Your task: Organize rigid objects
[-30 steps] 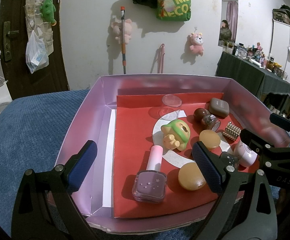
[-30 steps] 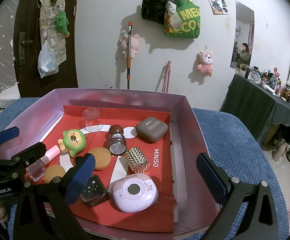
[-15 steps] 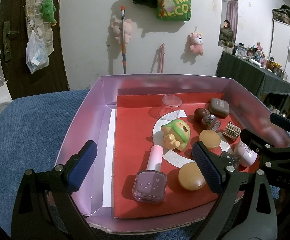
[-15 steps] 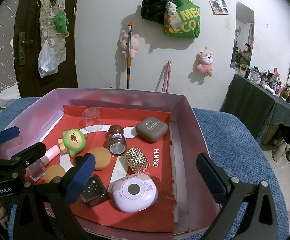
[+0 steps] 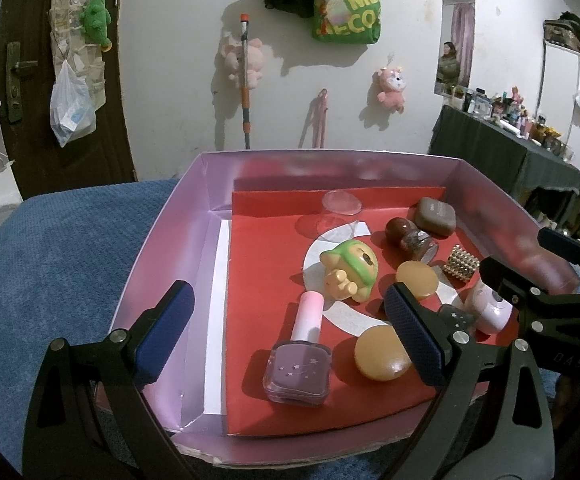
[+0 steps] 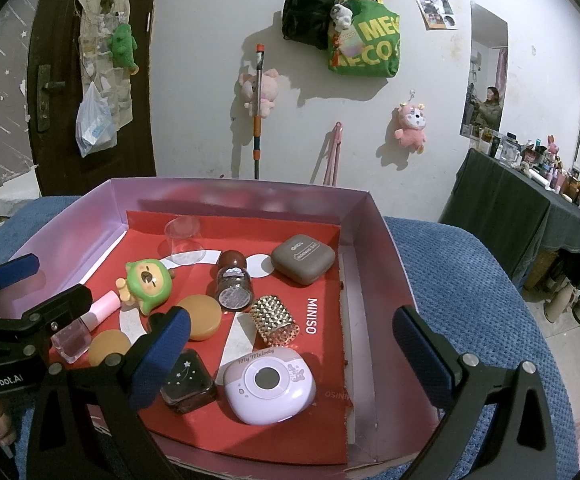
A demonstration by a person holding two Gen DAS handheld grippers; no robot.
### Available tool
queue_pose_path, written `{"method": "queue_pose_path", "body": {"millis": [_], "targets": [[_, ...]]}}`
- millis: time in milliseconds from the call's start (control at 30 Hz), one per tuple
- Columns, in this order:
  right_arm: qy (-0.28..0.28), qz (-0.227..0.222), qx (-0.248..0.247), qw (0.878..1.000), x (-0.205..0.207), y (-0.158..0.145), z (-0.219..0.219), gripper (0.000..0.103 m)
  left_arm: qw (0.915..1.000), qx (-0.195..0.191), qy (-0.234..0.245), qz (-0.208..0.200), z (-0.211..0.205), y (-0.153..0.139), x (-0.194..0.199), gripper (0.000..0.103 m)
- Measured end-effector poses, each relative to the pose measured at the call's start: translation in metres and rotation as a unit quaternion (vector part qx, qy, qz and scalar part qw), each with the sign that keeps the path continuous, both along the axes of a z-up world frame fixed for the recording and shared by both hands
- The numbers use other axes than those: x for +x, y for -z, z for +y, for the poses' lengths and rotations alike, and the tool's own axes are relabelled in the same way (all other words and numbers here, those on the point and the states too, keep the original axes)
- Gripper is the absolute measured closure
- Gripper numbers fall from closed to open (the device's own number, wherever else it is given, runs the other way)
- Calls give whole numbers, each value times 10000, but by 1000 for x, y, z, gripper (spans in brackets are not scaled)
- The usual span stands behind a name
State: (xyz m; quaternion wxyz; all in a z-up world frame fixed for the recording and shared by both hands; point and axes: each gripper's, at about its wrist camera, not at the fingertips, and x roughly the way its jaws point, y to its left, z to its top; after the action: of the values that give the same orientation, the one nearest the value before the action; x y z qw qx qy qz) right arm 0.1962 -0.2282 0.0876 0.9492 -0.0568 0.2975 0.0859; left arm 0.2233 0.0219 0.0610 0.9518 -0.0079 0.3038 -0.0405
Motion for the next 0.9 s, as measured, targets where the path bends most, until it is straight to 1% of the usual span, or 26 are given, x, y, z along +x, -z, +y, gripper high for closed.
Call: {"method": "queue_pose_path", "body": {"millis": [133,233,333,433,500,567,667,767,833,900], "targets": [[27,6,114,9999,-2,-2,-4,0,10000,-47,-65,44,1,-2,-12,6],[65,-141,82,9998,-22,-12,-6,0,9998,-156,-108,97,3,-6,-32,6],[-33,-190,112,9998,-47,-22,-7,0,9997,-107,-101,192,2,-7,-53,6],[-105,27,283,9995,-71,-23,-12,0,9990,-149,-87,400,3,-4,-72,6],[-120,278,366,9989,-84,-17,-17,0,9982,-171,-54,579,3,2,-83,6],[-88,556,355,9978,-91,-7,-20,0,9966,-30,4,818,-2,11,-89,6],[-46,1065,227,9940,-91,14,-20,0,9942,124,19,1069,-9,22,-93,5],[37,1356,110,9907,-88,28,-19,0,9913,162,-11,1303,-14,34,-91,6],[96,1476,115,9889,-86,32,-20,0,9887,158,-96,1490,-12,41,-88,6],[141,1504,89,9885,-84,32,-20,0,9891,115,-155,1457,-9,40,-89,5]]}}
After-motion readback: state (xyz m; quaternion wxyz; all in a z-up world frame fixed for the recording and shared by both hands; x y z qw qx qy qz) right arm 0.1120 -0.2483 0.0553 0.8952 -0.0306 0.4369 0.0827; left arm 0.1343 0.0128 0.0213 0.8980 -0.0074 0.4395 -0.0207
